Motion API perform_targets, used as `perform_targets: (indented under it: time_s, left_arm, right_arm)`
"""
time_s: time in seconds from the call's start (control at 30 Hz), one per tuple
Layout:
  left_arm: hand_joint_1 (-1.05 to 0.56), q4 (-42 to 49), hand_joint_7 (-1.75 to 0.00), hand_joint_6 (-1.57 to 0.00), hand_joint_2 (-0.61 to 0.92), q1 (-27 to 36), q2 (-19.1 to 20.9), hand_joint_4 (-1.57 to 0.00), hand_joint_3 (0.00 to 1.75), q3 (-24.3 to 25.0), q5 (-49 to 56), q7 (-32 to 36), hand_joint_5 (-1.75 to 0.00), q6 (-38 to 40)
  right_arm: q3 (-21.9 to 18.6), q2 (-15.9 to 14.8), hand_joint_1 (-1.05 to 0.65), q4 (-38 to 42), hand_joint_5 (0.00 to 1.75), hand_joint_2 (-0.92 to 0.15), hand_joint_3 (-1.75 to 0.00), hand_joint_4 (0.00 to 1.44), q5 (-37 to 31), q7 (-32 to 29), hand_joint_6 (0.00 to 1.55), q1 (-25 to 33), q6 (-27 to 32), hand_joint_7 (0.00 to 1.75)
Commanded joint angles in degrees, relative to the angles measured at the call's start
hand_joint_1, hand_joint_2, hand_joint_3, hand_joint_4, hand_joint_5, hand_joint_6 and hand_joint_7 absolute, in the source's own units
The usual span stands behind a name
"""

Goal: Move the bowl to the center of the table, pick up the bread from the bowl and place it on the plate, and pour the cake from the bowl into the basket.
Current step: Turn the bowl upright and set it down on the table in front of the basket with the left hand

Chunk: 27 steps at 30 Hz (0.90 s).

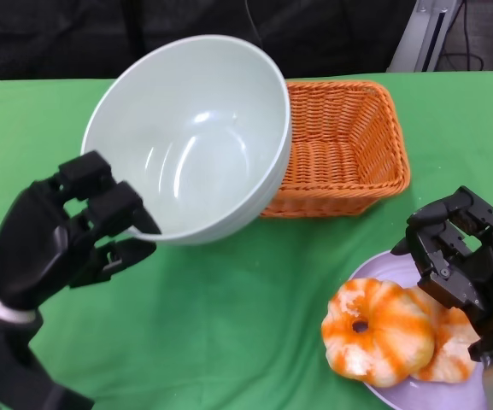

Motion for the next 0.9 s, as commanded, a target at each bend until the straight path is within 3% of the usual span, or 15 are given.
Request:
perform_targets:
  time_s: [0.03,0.47,0.67,0.9]
  left_arm:
    - [-0.11,-0.4,-1.58,-0.54,0.92,1.5,1.7,-0.62,0.45,-2.0,0.3,3.6,-1.63,0.1]
    - [-0.08,1.3,-1.64,-0.51,0.92,3.7,3.4,-0.56,0.54,-9.6,2.8,8.6,-1.69,2.0]
    - [-0.04,2.4,-1.74,-0.46,0.81,3.4,4.1,-0.53,0.72,-11.9,3.9,10.7,-1.75,4.8]
    - [-0.05,2.3,-1.62,-0.49,0.79,4.4,5.0,-0.47,0.71,-14.8,5.2,11.9,-1.75,5.9]
  right_arm:
    - [-0.6,-1.1,-0.15,0.7,1.58,-0.72,-0.73,0.74,0.6,0.3,0.65,-0.8,-1.1,1.28]
    - [-0.5,-1.3,-0.15,-0.4,1.59,-0.71,-0.76,0.75,1.2,0.5,0.66,-0.6,1.2,1.29]
    - [-0.6,-1.4,-0.12,-0.3,1.59,-0.7,-0.77,0.74,0.2,-0.4,0.64,-0.9,0.4,1.3]
    - [-0.6,-1.7,-0.16,-2.1,1.57,-0.7,-0.78,0.75,1.6,0.9,0.66,-0.1,1.6,1.28]
